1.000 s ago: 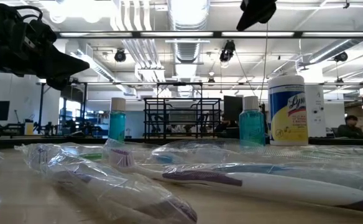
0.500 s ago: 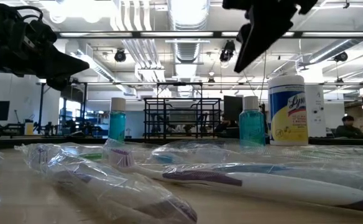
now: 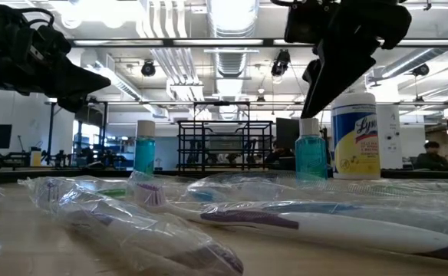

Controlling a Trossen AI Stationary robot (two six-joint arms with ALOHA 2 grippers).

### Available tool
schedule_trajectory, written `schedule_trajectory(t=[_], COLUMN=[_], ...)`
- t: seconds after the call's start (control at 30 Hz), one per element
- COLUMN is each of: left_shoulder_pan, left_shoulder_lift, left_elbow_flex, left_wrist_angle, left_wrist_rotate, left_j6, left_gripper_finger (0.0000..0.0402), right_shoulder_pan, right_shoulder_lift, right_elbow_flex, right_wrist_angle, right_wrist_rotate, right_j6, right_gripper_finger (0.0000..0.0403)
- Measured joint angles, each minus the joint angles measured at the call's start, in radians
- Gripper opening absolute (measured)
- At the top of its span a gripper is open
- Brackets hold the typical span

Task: Pick & Place toothbrushing station
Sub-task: Put the right mouthwash into the wire organizer

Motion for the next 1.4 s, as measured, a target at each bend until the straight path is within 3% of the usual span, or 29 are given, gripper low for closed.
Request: schedule_trajectory(t=[1.0, 1.4], left_shoulder_pan=[0.000, 0.000], left_shoulder_lift=[0.000, 0.000], left_elbow_flex=[-0.001, -0.001], left_wrist_angle=[0.000, 0.000], left_wrist_rotate=[0.000, 0.000], left_j6=[0.000, 0.000], left_gripper_finger=[0.0023, 0.0025], right_shoulder_pan=[0.000, 0.000], right_shoulder_lift=[0.010, 0.010], right_elbow_flex=[-0.076, -0.080], right_wrist_angle=[0.113, 0.120], right_wrist_rotate=[0.003, 0.003], right_j6=[0.060, 0.048], right_gripper_finger=[0.0207, 0.0104])
